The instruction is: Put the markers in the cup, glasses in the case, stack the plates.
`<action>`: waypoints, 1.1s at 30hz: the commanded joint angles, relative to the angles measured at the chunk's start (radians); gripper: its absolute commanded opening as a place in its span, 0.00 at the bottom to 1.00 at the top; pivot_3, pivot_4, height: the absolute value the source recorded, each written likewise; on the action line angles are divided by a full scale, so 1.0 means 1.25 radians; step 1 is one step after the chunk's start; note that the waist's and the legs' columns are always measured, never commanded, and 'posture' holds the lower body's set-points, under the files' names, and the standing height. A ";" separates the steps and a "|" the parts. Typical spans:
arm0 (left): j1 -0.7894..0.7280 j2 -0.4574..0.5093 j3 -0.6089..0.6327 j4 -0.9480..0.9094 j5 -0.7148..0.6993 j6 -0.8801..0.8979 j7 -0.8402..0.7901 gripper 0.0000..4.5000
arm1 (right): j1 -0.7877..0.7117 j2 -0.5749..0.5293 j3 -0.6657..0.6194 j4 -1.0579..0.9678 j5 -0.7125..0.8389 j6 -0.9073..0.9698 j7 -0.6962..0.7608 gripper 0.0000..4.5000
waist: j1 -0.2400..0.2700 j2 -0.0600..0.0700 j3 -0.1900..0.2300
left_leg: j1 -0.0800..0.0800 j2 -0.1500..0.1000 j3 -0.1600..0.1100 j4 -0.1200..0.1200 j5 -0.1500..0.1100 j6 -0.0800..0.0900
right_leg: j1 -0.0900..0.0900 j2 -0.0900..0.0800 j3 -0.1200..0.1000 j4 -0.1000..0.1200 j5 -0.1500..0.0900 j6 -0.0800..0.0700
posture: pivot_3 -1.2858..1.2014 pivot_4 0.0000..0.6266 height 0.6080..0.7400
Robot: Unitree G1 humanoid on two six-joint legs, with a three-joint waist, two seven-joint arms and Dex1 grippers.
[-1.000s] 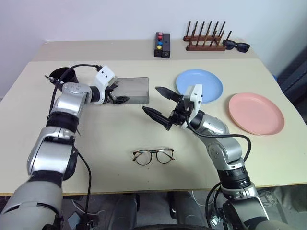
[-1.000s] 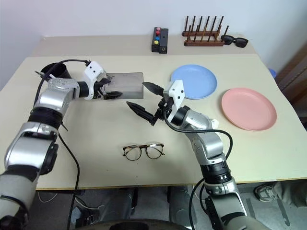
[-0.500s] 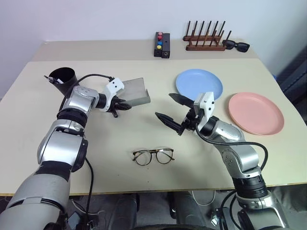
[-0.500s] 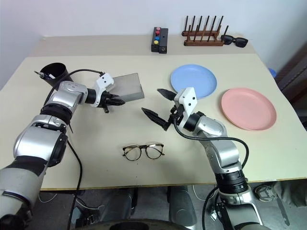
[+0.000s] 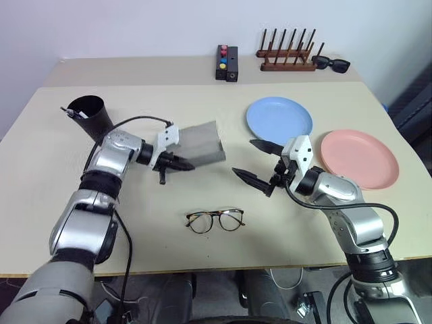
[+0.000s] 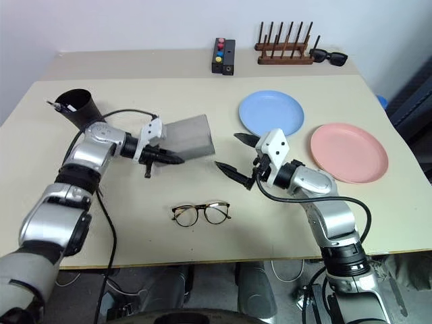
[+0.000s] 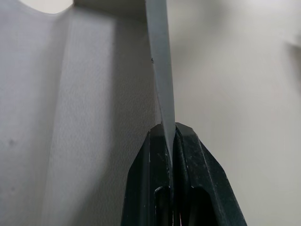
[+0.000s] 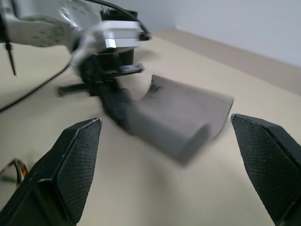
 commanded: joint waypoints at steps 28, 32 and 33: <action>0.142 0.057 -0.052 -0.603 -0.180 0.280 0.032 0.86 | 0.095 -0.091 -0.043 -0.089 0.019 0.039 0.035 1.00 | 0.007 0.000 0.000 | 0.001 0.000 0.000 0.001 0.000 0.000 | 0.001 0.000 0.000 0.001 -0.002 -0.003 | 0.52 0.24 1.00; 0.137 0.051 -0.116 -0.568 -0.144 0.257 0.031 0.86 | 0.122 -0.097 -0.045 -0.113 0.015 0.049 0.030 1.00 | 0.008 0.000 0.000 | 0.001 0.000 0.000 0.002 0.000 0.000 | 0.001 0.000 0.000 0.001 -0.002 -0.002 | 0.52 0.24 1.00; 0.133 0.049 -0.131 -0.552 -0.133 0.246 0.032 0.86 | 0.130 -0.098 -0.049 -0.120 0.016 0.051 0.027 1.00 | 0.008 0.000 0.000 | 0.001 0.000 0.000 0.002 0.000 0.000 | 0.001 0.000 0.000 0.001 -0.003 -0.002 | 0.52 0.24 1.00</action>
